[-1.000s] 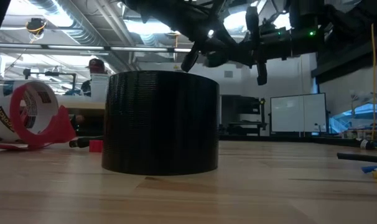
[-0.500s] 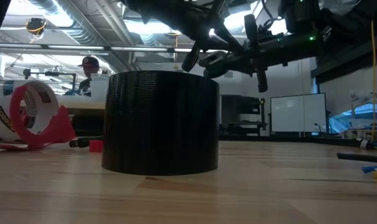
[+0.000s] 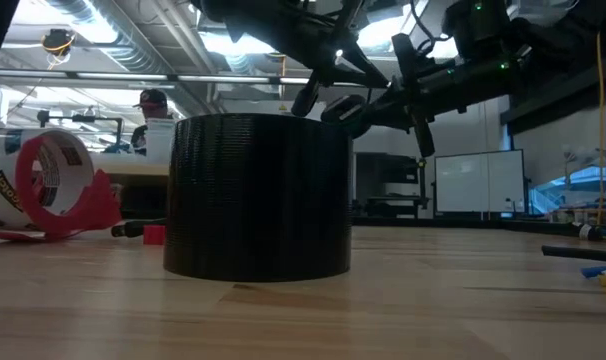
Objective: Coil cords
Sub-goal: Coil the green wire onto the spool
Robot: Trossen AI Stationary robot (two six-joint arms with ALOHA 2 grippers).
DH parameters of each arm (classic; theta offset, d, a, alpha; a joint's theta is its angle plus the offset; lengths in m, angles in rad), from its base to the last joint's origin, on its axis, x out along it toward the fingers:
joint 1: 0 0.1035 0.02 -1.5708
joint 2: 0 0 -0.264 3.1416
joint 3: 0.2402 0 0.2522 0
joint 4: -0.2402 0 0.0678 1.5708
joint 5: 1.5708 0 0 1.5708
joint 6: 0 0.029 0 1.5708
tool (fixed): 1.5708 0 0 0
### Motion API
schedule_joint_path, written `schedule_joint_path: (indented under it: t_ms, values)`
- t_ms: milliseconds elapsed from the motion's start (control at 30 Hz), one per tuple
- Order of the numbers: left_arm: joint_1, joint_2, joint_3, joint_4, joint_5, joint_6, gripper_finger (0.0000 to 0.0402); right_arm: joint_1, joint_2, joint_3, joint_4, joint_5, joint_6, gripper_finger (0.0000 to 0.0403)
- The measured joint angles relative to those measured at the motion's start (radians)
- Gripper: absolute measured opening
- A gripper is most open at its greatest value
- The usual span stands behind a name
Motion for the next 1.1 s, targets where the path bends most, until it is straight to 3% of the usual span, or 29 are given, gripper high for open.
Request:
schedule_joint_path:
  t_ms: [367, 633, 1100]
  values:
    - [0.038, -0.001, 0.000, 0.002, 0.044, 0.014, 0.0000, 0.000, 0.000, 0.000, -0.018, -0.078, -0.002, 0.0005]
    - [0.089, -0.015, 0.000, -0.007, 0.117, 0.062, 0.0000, -0.001, 0.000, -0.001, -0.012, -0.077, -0.002, 0.0005]
    - [0.147, -0.134, -0.002, -0.180, 0.132, 0.213, 0.0000, -0.001, -0.001, 0.001, 0.070, -0.078, 0.000, 0.0005]
